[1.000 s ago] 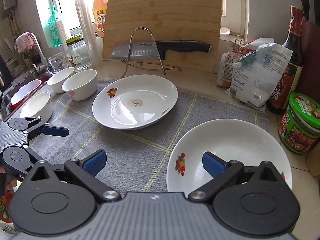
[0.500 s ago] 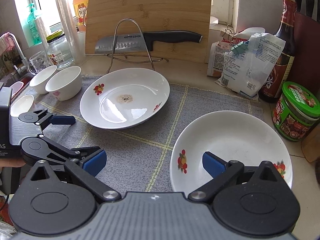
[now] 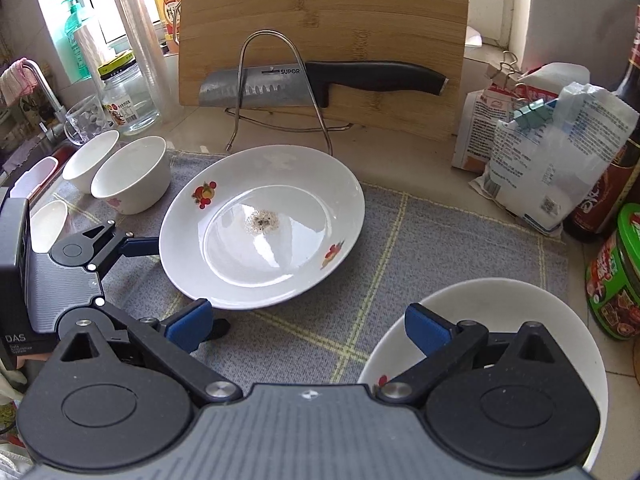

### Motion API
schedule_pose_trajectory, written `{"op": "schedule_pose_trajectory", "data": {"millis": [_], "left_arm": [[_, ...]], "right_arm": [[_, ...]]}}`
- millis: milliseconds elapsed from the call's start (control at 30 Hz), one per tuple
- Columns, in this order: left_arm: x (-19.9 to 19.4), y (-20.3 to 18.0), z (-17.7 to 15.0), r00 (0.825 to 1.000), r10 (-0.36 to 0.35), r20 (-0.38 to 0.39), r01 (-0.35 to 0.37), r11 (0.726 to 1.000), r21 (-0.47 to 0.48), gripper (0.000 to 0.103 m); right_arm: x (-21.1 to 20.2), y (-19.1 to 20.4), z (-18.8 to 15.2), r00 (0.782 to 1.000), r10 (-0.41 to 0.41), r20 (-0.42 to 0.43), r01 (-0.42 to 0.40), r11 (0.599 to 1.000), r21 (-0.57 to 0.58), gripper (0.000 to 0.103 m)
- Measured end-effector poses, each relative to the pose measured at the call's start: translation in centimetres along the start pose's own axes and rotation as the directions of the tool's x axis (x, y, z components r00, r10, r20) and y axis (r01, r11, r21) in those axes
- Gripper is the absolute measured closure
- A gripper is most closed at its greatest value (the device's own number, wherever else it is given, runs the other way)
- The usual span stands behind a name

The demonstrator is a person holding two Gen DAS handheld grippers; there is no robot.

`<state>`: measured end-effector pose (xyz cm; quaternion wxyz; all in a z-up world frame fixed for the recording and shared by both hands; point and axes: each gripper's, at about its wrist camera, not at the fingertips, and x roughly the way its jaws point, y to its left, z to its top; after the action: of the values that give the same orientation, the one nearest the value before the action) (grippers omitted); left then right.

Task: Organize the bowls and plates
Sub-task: 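Move the right tool to the rim of the brown-stained flowered plate, then close the right tool on the stained plate rim while the left tool grips its opposite rim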

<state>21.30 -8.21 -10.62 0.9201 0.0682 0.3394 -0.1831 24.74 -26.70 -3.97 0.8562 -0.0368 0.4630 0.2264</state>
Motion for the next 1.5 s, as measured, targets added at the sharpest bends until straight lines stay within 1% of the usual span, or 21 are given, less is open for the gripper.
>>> {"op": "schedule_pose_trajectory", "data": {"millis": [133,333,467,600,867,1133,1500], "left_arm": [[0.2,0.0,0.1,1.000,0.004,0.014,-0.004,1.000,-0.005,0.001],[0.3,0.1,0.2,1.000,0.005,0.014,-0.005,1.000,-0.009,0.001],[0.3,0.1,0.2,1.000,0.010,0.016,-0.010,1.000,-0.012,0.001],[0.3,0.1,0.2,1.000,0.013,0.018,-0.013,1.000,-0.014,0.001],[0.3,0.1,0.2,1.000,0.014,0.019,-0.013,1.000,-0.014,0.001],[0.3,0.4,0.2,1.000,0.010,0.019,-0.010,1.000,-0.010,0.001],[0.3,0.6,0.5,1.000,0.007,0.020,-0.007,1.000,0.016,0.001]], "right_arm": [[2.0,-0.6,1.9,0.999,0.032,-0.029,-0.033,0.999,-0.036,0.000],[5.6,-1.6,4.1,0.993,0.070,-0.096,-0.078,0.993,-0.084,0.000],[7.9,-2.0,5.2,0.985,0.102,-0.142,-0.116,0.988,-0.099,0.000],[9.6,-2.3,6.0,0.970,0.164,-0.178,-0.181,0.980,-0.087,0.000],[11.3,-2.5,8.1,0.952,0.241,-0.188,-0.264,0.959,-0.103,0.000],[12.8,-3.0,10.2,0.929,0.313,-0.197,-0.336,0.937,-0.096,0.000],[13.6,-2.9,11.2,0.909,0.354,-0.219,-0.385,0.915,-0.119,0.000]]}}
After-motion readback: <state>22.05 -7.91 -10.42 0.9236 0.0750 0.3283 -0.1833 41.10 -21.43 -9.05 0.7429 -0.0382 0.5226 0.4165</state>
